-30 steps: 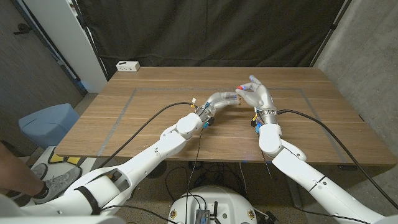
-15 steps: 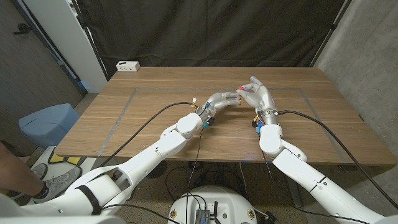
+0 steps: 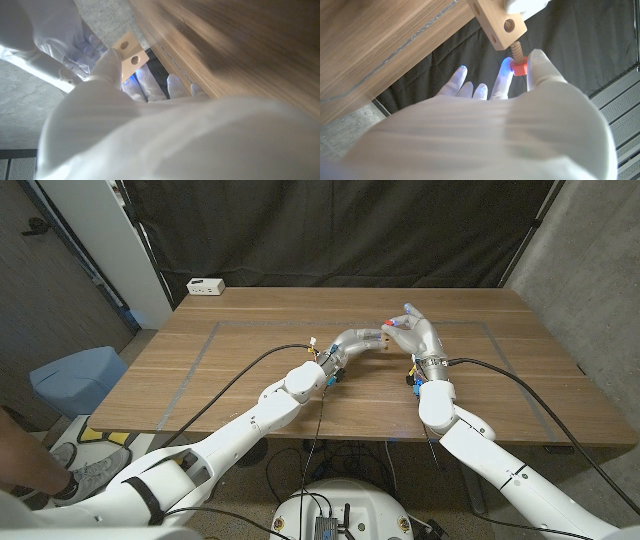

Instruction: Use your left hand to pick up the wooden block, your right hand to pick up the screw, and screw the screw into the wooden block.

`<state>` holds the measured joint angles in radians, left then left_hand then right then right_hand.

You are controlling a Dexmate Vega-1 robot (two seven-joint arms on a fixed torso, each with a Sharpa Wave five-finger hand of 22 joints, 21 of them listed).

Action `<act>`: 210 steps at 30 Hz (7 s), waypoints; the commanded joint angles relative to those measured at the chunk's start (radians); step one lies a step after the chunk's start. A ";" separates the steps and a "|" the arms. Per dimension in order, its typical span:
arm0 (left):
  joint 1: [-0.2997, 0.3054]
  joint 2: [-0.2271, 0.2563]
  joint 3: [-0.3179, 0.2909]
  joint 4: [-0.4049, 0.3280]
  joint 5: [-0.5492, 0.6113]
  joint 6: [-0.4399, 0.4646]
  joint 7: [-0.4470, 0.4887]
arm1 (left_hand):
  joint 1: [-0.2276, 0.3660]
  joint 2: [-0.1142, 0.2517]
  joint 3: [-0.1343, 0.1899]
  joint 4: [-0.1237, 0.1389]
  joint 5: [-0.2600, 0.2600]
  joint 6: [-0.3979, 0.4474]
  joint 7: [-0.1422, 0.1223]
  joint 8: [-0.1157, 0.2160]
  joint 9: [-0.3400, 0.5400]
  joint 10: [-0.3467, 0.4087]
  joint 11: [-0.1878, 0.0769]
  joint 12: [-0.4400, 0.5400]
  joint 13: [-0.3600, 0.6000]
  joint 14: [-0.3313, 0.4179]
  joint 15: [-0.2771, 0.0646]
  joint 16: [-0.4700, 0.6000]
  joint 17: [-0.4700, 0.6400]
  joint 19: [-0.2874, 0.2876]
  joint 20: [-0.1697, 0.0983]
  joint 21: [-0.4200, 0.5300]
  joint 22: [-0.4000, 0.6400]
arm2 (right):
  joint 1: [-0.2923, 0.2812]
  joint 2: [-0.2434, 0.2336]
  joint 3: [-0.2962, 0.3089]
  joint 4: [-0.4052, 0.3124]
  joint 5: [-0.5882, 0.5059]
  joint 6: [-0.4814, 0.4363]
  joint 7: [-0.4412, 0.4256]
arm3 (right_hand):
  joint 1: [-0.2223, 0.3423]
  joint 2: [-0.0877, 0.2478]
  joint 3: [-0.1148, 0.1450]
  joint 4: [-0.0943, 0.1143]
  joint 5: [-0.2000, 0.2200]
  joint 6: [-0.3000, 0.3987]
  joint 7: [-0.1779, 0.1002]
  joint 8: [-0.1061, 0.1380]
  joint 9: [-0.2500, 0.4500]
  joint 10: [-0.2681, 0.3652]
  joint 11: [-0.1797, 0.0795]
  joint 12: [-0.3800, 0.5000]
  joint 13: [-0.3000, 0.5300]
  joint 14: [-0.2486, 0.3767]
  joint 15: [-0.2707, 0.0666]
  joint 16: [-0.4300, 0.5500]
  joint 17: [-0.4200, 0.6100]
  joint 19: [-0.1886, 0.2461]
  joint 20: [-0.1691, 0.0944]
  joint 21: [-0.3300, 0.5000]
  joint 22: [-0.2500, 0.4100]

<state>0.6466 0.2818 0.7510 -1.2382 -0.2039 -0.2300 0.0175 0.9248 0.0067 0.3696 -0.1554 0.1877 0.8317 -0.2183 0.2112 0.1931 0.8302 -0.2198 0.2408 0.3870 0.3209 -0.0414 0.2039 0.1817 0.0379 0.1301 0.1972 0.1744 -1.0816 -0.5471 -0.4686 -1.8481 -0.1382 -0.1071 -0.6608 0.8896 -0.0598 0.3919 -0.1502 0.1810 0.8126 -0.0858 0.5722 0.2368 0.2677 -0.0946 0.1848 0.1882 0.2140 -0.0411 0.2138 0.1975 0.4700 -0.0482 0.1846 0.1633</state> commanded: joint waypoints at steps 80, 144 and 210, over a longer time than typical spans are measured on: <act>-0.052 -0.048 0.012 0.111 -0.010 -0.048 -0.035 | 0.005 0.012 -0.005 0.005 0.008 0.029 0.000 0.004 0.003 0.007 0.000 -0.007 0.010 0.011 -0.059 -0.004 0.002 0.004 -0.001 0.002 0.005 | 0.030 -0.003 0.003 0.045 0.031 0.013 0.008 | 0.000 0.018 -0.016 -0.003 0.003 0.007 -0.004 0.013 0.002 0.001 0.001 0.006 0.005 -0.001 -0.074 -0.002 0.003 0.000 -0.056 0.002 0.003; -0.039 -0.044 0.011 0.085 -0.011 -0.038 -0.026 | 0.007 0.015 -0.007 0.005 0.009 0.030 0.000 0.003 0.003 0.010 0.000 -0.009 0.013 0.015 -0.059 -0.002 0.002 0.010 0.001 0.004 0.005 | 0.007 -0.013 0.007 0.049 0.034 0.033 0.008 | 0.001 0.019 -0.019 -0.004 0.003 0.003 -0.006 0.016 0.001 -0.003 -0.003 0.006 0.005 -0.004 -0.075 -0.004 0.004 -0.001 -0.054 0.002 0.003; -0.048 -0.058 0.012 0.106 -0.011 -0.041 -0.017 | 0.010 0.020 -0.010 0.004 0.010 0.028 0.001 0.001 0.003 0.014 0.000 -0.011 0.018 0.020 -0.060 -0.002 0.002 0.011 -0.001 0.003 0.006 | 0.012 -0.056 0.018 0.058 0.089 0.089 0.107 | -0.166 -0.036 -0.079 0.038 -0.002 -0.208 -0.001 -0.087 -0.019 -0.150 0.051 -0.006 0.007 -0.125 -0.030 -0.025 0.006 -0.101 0.007 -0.005 0.004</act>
<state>0.5999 0.2242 0.7626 -1.1339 -0.2153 -0.2664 0.0007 0.9327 0.0146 0.3598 -0.1568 0.1915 0.8317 -0.2183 0.2063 0.1933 0.8300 -0.2197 0.2257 0.4025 0.3284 -0.0414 0.2039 0.1817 0.0448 0.1303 0.1972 0.1744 -1.0685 -0.5955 -0.4555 -1.7917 -0.0674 -0.0362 -0.5751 0.7374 -0.0978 0.3180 -0.1162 0.1773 0.6183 -0.0893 0.4933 0.2182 0.1288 -0.0491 0.1808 0.1933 0.0972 -0.0364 0.1912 0.1975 0.3763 -0.0408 0.1771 0.1653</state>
